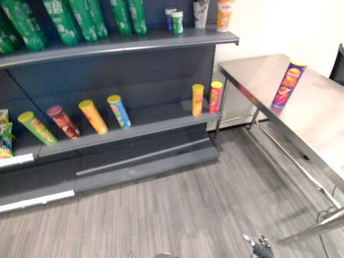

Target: Put the gum and the chips on the shelf.

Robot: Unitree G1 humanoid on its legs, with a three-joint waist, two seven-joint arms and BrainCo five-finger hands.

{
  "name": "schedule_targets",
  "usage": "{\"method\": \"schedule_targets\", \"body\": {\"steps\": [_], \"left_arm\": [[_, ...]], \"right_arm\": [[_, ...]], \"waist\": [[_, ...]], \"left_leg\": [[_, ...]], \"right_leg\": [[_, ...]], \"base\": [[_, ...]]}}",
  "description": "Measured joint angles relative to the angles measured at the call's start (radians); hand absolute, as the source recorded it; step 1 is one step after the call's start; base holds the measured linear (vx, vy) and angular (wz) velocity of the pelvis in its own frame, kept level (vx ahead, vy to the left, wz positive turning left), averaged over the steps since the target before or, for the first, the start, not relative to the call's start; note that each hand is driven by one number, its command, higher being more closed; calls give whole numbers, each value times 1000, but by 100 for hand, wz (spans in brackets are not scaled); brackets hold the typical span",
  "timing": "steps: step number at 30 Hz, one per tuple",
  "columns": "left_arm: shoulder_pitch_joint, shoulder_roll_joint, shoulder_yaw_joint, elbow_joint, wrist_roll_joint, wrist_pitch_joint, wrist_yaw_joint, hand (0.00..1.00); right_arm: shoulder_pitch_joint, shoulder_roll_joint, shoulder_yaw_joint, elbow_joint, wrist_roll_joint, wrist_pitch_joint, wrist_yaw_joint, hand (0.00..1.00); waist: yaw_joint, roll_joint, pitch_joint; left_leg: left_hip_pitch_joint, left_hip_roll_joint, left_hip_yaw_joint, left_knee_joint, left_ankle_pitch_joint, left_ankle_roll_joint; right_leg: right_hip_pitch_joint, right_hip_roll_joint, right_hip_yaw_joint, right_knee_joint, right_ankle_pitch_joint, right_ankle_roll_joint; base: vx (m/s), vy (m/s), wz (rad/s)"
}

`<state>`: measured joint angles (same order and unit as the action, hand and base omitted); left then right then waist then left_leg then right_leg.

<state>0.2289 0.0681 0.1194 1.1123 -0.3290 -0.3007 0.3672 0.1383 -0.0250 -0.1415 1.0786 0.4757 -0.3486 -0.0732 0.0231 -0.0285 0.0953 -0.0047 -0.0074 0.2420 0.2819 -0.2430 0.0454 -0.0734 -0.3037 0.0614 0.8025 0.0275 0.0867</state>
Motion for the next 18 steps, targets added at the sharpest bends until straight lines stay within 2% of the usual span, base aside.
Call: {"method": "schedule_targets", "body": {"steps": [1,2,3,4,5,6,7,8,9,10,12,14,18], "left_arm": [[0,2,-7,0,0,0,-1,0],[0,4,-15,-1,0,2,-1,0],[0,6,-17,-1,1,6,-1,0],[7,6,-19,-1,0,18,0,0],[7,6,-21,-2,0,25,1,0],[11,7,-24,-1,1,32,1,0],[11,8,-23,-1,2,35,0,0],[11,13,-19,-2,12,42,-1,0],[9,21,-2,2,35,48,-1,0],[10,16,6,6,37,54,0,0],[8,-10,5,6,37,62,-2,0],[3,-20,5,5,37,61,-3,0],[-1,-9,0,2,37,60,-3,0]], "right_arm": [[4,0,-2,0,5,0,1,0],[7,0,-5,0,8,0,7,0],[6,-1,-4,0,12,0,14,0],[2,-6,4,-2,16,-2,26,0],[-1,-9,10,-4,17,-4,36,0],[-5,-14,34,-12,36,-7,41,0],[-5,-13,37,-16,39,-8,41,0],[-7,-11,45,-21,47,-10,41,0],[-10,-7,61,-32,51,-12,47,0],[-18,-14,66,-33,52,-12,56,0],[-45,-35,87,-41,50,-11,76,0],[-67,-42,106,-41,44,0,85,0],[-76,-46,145,-41,35,19,105,0]], "waist": [[-1,10,7],[-3,9,8],[-6,9,8],[-9,14,11],[-10,18,13],[-18,21,15],[-18,19,15],[-16,11,18],[-10,-13,32],[-5,-7,28],[-5,37,40],[-6,49,64],[-7,30,80]], "left_leg": [[25,-2,3,-12,-4,6],[74,1,13,-38,-9,14],[99,6,19,-53,-8,13],[141,23,29,-75,-5,9],[167,40,47,-84,2,1],[196,70,67,-91,7,-5],[207,78,78,-98,9,-9],[229,75,89,-115,16,-21],[272,43,110,-146,22,-41],[274,56,123,-155,27,-48],[283,90,175,-160,35,-61],[302,99,221,-177,38,-65],[315,96,269,-174,42,-72]], "right_leg": [[-15,-11,-20,50,8,-1],[-54,-16,-78,150,-49,-27],[-70,-14,-113,183,-90,-31],[-95,-5,-209,206,-164,-30],[-109,5,-275,190,-205,-31],[-125,32,-368,90,-237,-35],[-130,38,-397,31,-236,-34],[-133,42,-445,-87,-201,-31],[-126,48,-502,-229,-106,-113],[-116,67,-511,-251,-109,-117],[-95,120,-582,-343,-91,-143],[-78,149,-640,-389,-90,-147],[-57,185,-660,-477,-91,-146]], "base": [[312,139,-12],[160,46,-19],[308,53,-28],[240,-4,-28],[309,-32,-40],[210,-54,-37],[162,-62,-42],[264,-84,-62],[283,-84,-83],[302,-104,-102],[189,-92,-97],[112,-102,-94],[5,-79,-53]]}}
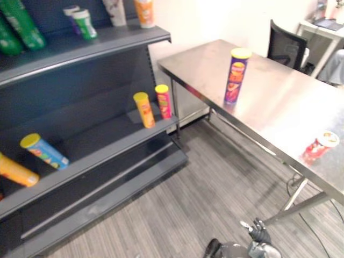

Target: Put the gum and the chips on the shelf.

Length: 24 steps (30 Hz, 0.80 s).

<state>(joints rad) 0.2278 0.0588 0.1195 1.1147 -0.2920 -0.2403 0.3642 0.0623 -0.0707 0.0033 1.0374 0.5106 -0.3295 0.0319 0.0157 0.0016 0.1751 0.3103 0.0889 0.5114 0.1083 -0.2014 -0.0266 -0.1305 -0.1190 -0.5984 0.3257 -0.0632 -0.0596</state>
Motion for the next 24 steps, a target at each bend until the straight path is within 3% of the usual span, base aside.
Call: {"method": "schedule_targets", "body": {"steps": [5,7,8,10,12,14,15,16,19,22,24], "left_arm": [[-14,25,-47,3,0,12,6,0],[-29,25,-63,3,0,19,3,0],[-42,37,-64,4,-1,28,1,0],[-43,32,-64,10,-1,35,-2,0],[-53,33,-60,20,-1,34,-10,0],[-52,22,-47,19,-2,28,-16,0],[-49,8,-25,17,-9,16,-17,0],[-47,-3,-7,17,-11,9,-16,0],[-41,-17,4,-8,-17,-3,-13,0],[-37,-20,3,-18,-21,-14,-6,0],[-31,-24,8,-21,-57,-26,9,0]], "right_arm": [[-3,-1,25,-5,1,2,-1,0],[-2,-3,21,-13,3,1,-9,0],[-5,4,9,-9,9,5,-19,0],[6,-5,6,-15,17,5,-35,0],[13,-7,3,-11,18,6,-51,0],[28,-16,3,-14,19,5,-72,0],[35,-22,3,-21,18,9,-78,0],[37,-25,1,-25,18,13,-81,0],[41,-28,-16,-26,18,22,-105,0],[35,-25,-34,-16,19,21,-112,0],[32,-25,-37,-10,18,19,-108,0]], "waist": [[-12,-12,4],[-23,6,6],[-23,-6,7],[-27,5,1],[-22,5,6],[-36,22,3],[-34,35,6],[-34,41,8],[-17,41,10],[-10,35,11],[-6,26,9]], "left_leg": [[-14,3,38,25,-33,-42],[-23,35,76,22,-111,-47],[-37,47,100,39,-153,-55],[-43,77,135,82,-173,-80],[-92,137,153,323,-153,-113],[-226,236,64,670,-26,11],[-310,268,-20,830,0,8],[-352,266,-62,872,-25,-3],[-437,213,-157,806,-59,-8],[-488,129,-291,516,-57,-25],[-497,86,-439,282,-18,-64]], "right_leg": [[13,24,-17,-103,-10,-1],[1,36,-48,-69,-34,-37],[-29,28,-54,-15,-60,-64],[-42,17,-60,75,-119,-62],[-22,35,-23,55,-155,-67],[25,86,42,-7,-148,-76],[46,112,111,-26,-153,-92],[53,123,149,-28,-157,-101],[94,138,272,-51,-148,-87],[139,142,420,-74,-147,-55],[156,144,542,-76,-159,-31]], "base": [[-115,10,-16],[-126,8,3],[-63,-31,-14],[65,-50,-44],[194,-57,-77],[241,-161,-99],[299,-86,-131],[258,-24,-131],[254,1,-135],[299,80,-151],[303,159,-151]]}}
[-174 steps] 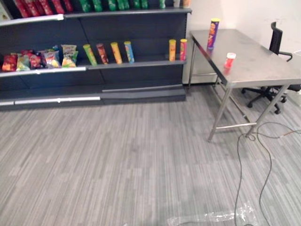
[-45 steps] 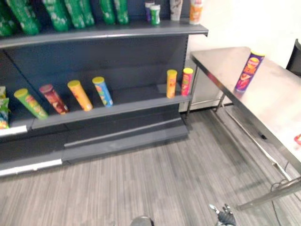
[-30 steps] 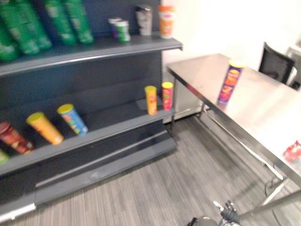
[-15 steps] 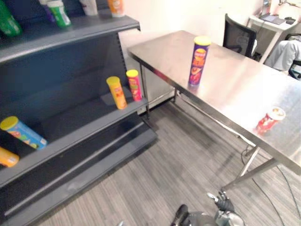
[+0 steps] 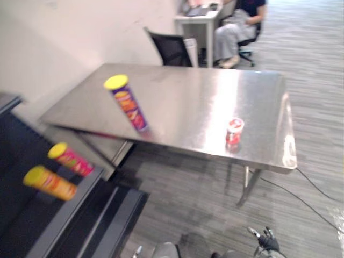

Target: Put the gum and the chips on the shelf.

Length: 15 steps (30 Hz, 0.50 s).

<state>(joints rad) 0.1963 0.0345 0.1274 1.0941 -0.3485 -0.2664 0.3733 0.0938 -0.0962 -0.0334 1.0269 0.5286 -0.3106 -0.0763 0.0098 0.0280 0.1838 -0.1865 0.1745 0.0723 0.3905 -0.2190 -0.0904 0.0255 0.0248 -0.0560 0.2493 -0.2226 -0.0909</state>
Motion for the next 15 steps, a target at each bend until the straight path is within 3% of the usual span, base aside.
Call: {"method": "schedule_targets", "body": {"steps": [2,5,6,8,9,11,15], "left_arm": [[1,-4,10,0,-3,-9,13,0],[0,-8,17,0,0,-7,22,0],[-6,3,22,6,0,-2,24,0],[-4,45,15,8,2,10,22,0],[-6,56,12,14,3,19,20,0],[-6,60,-10,21,9,25,19,0],[-7,64,-78,46,18,25,7,0]], "right_arm": [[7,1,1,1,0,-2,1,0],[33,3,1,1,-1,-10,5,0],[39,19,0,11,-1,-17,3,0],[52,74,3,11,-2,-29,5,0],[50,85,2,13,-2,-34,5,0],[40,84,2,28,-2,-49,6,0],[23,64,3,53,-6,-75,6,0]], "waist": [[1,-5,-1],[1,6,-12],[2,-11,-29],[1,-69,-61],[-3,-84,-70],[-1,-80,-80],[-4,-46,-96]], "left_leg": [[-1,-8,-56,-95,30,-19],[21,-9,-55,-162,145,-15],[27,-25,-34,-152,185,-32],[52,-72,26,-185,167,1],[63,-91,51,-189,155,21],[92,-110,87,-208,147,39],[152,-120,148,-291,165,70]], "right_leg": [[20,-1,72,-2,-14,25],[52,-4,125,7,-48,82],[51,-33,141,20,-69,118],[47,-102,132,-4,-52,158],[50,-130,123,-23,-32,189],[49,-156,95,-40,14,218],[47,-171,23,-79,111,214]], "base": [[385,257,-130],[307,294,-82],[307,377,-59],[293,366,-60],[227,298,-48],[129,259,-49],[25,195,-50]]}}
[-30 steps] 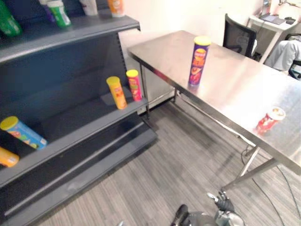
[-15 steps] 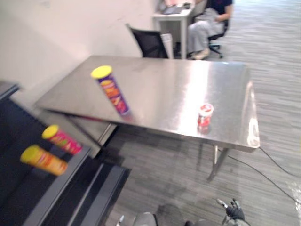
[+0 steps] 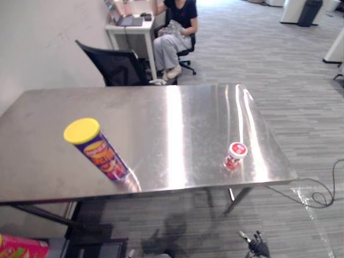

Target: Put the gum and the chips on the shelf.

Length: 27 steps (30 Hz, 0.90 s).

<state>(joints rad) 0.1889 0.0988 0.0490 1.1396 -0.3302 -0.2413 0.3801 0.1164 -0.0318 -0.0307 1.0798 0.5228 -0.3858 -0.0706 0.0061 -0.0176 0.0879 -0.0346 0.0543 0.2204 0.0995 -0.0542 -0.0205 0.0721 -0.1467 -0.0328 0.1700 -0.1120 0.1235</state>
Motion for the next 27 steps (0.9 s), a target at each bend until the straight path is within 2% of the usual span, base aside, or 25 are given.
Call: {"method": "schedule_targets", "body": {"steps": [1,5,8,12,16,22,27], "left_arm": [[0,2,-13,2,0,0,-10,0],[-5,15,-35,7,1,-3,-34,0],[-24,15,-44,13,1,-3,-35,0],[-18,10,-64,13,1,-4,-36,0],[-17,14,-74,13,26,-11,-38,0],[-16,25,-79,13,40,-11,-56,0],[-16,34,-28,10,41,-10,-82,0]], "right_arm": [[-2,-4,0,3,-5,-3,-6,0],[-14,-10,1,45,-53,2,-43,0],[-20,-25,-3,76,-55,15,-95,0],[-3,-38,-52,77,-85,35,-162,0],[-3,-29,-105,85,-89,53,-216,0],[-8,-25,-202,114,-84,58,-260,0],[-37,-30,-339,107,-49,56,-293,0]], "waist": [[-1,13,4],[-5,0,-4],[-7,13,10],[-4,21,6],[-3,16,3],[-2,2,-4],[0,-19,-6]], "left_leg": [[13,-2,22,-25,8,9],[30,-34,53,-120,68,16],[47,-53,37,-204,126,8],[43,-51,-8,-205,134,0],[21,-50,-43,-205,134,0],[21,-71,-39,-205,129,6],[32,-75,-28,-205,122,14]], "right_leg": [[-1,-4,-29,-19,19,-5],[-13,-28,-113,-86,25,-3],[-17,-33,-160,-115,7,1],[-6,-31,-188,-116,2,5],[-5,-27,-208,-138,2,5],[-4,-43,-202,-140,8,12],[9,-43,-189,-155,31,23]], "base": [[-43,96,-47],[-127,57,-35],[-150,-7,5],[-112,5,19],[-24,8,12],[77,30,2],[109,7,-8]]}}
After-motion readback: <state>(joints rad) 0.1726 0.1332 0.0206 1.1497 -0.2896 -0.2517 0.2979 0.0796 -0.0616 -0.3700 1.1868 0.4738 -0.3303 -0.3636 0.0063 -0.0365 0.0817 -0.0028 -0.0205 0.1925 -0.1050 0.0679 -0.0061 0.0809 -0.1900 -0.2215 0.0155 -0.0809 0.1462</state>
